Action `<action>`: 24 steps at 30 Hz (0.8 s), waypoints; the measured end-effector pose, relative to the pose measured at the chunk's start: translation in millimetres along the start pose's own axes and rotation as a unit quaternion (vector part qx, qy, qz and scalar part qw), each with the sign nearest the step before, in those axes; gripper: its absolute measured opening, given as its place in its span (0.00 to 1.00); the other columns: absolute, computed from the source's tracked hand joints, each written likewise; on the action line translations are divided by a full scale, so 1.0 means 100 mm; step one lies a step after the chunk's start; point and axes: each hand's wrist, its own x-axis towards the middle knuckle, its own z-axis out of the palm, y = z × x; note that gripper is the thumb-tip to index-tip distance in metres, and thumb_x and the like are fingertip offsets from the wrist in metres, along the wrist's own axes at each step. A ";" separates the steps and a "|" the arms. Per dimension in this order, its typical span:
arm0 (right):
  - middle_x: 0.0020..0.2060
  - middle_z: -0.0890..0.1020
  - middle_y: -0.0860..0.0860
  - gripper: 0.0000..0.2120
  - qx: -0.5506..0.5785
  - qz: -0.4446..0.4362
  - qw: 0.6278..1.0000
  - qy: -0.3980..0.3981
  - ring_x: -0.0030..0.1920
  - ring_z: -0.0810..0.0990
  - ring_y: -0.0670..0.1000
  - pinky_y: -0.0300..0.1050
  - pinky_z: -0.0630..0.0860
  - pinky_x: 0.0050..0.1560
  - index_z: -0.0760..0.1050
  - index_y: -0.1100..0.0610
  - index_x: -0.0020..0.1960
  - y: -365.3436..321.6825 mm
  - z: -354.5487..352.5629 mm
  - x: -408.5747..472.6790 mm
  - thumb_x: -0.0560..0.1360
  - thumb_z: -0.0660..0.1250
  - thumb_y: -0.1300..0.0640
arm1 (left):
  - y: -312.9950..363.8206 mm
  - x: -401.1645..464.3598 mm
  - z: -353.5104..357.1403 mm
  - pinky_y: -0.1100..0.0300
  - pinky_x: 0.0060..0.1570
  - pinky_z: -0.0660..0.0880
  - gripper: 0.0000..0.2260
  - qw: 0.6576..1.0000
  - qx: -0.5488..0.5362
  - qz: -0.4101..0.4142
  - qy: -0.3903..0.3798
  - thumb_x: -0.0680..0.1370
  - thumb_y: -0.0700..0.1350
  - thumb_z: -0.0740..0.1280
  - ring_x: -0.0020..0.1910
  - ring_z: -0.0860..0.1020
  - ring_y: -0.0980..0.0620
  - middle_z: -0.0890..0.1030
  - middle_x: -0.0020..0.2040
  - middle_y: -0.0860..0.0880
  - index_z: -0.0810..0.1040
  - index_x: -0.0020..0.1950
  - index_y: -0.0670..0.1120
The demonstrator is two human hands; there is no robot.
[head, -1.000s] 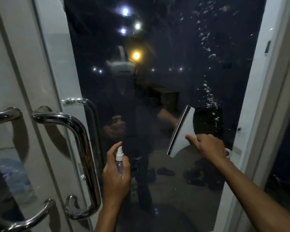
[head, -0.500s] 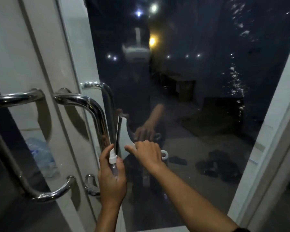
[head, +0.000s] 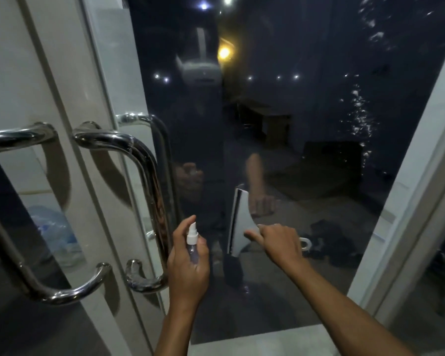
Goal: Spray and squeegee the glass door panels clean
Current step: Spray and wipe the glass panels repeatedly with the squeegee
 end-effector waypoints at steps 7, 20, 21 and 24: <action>0.45 0.84 0.51 0.30 -0.025 0.070 0.997 0.031 0.48 0.82 0.54 0.48 0.68 0.41 0.80 0.48 0.50 0.99 -0.21 -0.08 0.77 0.48 0.28 | 0.06 -0.06 0.23 0.58 0.39 0.75 0.20 1.000 0.000 0.000 -0.024 0.82 0.44 0.63 0.39 0.79 0.54 0.80 0.48 0.53 0.67 0.68 0.66; 0.47 0.85 0.50 0.31 -0.057 0.138 0.989 0.010 0.48 0.82 0.53 0.47 0.71 0.44 0.81 0.45 0.51 2.10 -0.26 -0.15 0.76 0.48 0.26 | 0.36 -0.06 0.83 0.68 0.40 0.72 0.19 0.999 -0.030 0.006 -0.038 0.81 0.43 0.64 0.40 0.79 0.57 0.79 0.46 0.59 0.69 0.66 0.64; 0.48 0.85 0.50 0.31 -0.067 0.145 0.987 0.012 0.49 0.82 0.53 0.47 0.71 0.45 0.81 0.45 0.52 2.17 -0.24 -0.18 0.76 0.48 0.26 | 0.38 -0.04 0.89 0.67 0.40 0.72 0.19 0.999 -0.030 0.013 -0.041 0.81 0.43 0.64 0.40 0.79 0.58 0.79 0.46 0.60 0.69 0.66 0.63; 0.49 0.85 0.50 0.31 -0.098 0.113 0.989 0.023 0.50 0.83 0.54 0.47 0.74 0.47 0.81 0.47 0.53 2.18 -0.22 -0.26 0.77 0.48 0.28 | 0.50 -0.02 1.14 0.65 0.38 0.71 0.20 0.997 -0.034 0.025 -0.060 0.81 0.40 0.65 0.37 0.77 0.58 0.78 0.43 0.56 0.69 0.67 0.62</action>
